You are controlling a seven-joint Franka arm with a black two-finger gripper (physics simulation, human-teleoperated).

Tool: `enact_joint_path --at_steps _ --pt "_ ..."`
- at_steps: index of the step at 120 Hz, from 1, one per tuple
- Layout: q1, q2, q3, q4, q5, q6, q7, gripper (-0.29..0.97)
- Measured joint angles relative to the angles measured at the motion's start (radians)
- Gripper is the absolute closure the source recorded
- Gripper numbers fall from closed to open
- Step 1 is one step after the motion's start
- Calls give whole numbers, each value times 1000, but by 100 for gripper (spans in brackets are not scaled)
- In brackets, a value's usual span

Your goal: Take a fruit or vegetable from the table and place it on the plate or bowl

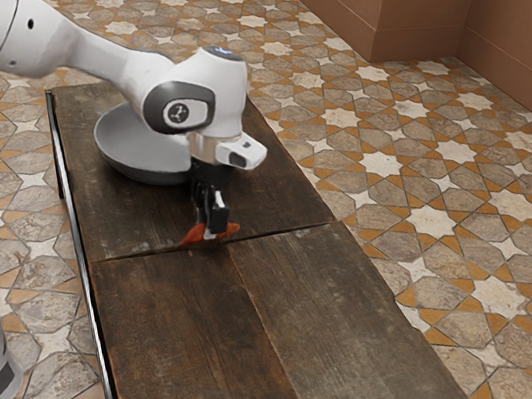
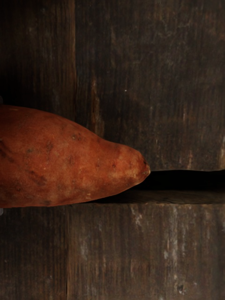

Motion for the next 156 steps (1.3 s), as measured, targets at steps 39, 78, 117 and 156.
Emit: enact_joint_path --at_steps 39,78,117,156 --pt "6 11 101 262 61 -29 1 53" --pt "14 207 315 480 98 -47 54 54" --pt "21 221 419 459 89 -50 101 53" --pt "3 227 437 463 68 -47 134 15"
